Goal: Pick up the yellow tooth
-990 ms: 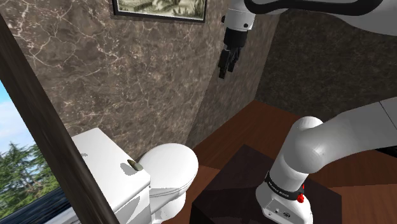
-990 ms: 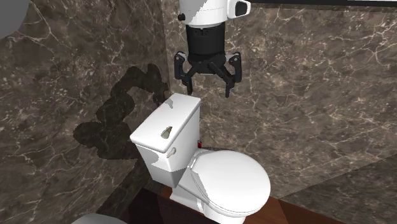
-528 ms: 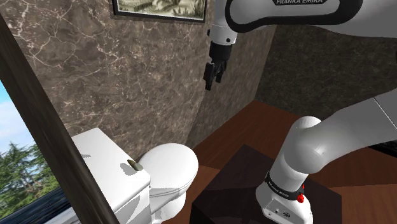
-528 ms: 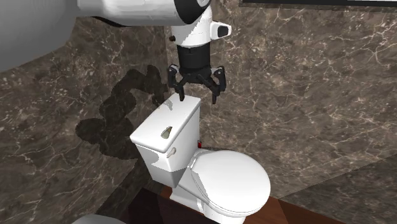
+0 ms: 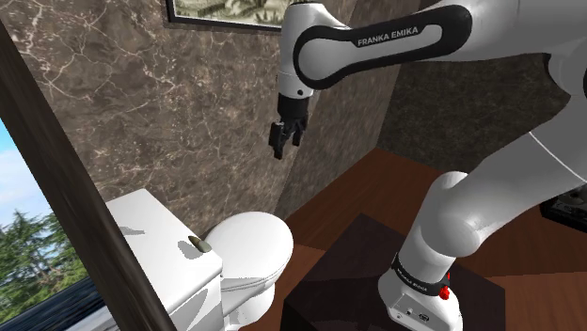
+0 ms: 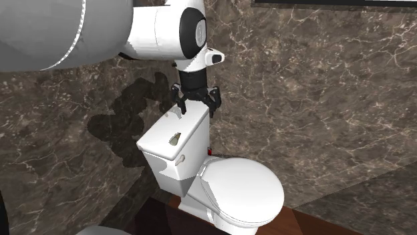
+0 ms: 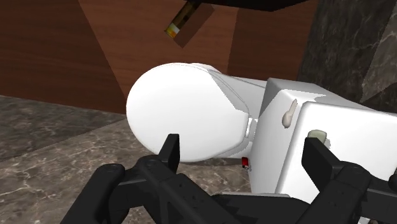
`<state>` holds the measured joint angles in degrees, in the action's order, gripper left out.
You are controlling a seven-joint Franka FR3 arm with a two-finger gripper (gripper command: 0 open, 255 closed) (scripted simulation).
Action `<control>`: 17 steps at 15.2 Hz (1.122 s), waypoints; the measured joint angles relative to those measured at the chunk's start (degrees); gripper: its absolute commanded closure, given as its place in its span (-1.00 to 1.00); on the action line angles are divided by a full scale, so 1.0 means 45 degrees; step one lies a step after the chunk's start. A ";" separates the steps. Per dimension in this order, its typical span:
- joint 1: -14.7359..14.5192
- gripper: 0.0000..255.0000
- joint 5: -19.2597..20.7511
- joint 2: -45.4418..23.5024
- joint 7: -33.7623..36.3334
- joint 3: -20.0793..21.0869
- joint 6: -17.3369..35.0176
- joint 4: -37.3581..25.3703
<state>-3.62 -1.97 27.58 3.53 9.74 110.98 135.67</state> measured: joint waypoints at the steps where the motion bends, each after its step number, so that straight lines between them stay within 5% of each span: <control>1: -0.0029 -1.00 -0.0024 -0.0424 0.0221 0.0168 0.0361 -0.0037; 8: -0.0188 -1.00 0.0149 -0.3262 0.1718 0.1148 0.2500 -0.0527; 17: -0.0637 -1.00 0.1470 -0.7644 0.4082 0.1932 0.4505 -0.2495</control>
<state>-6.48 4.64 -6.81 21.90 18.43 131.25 124.44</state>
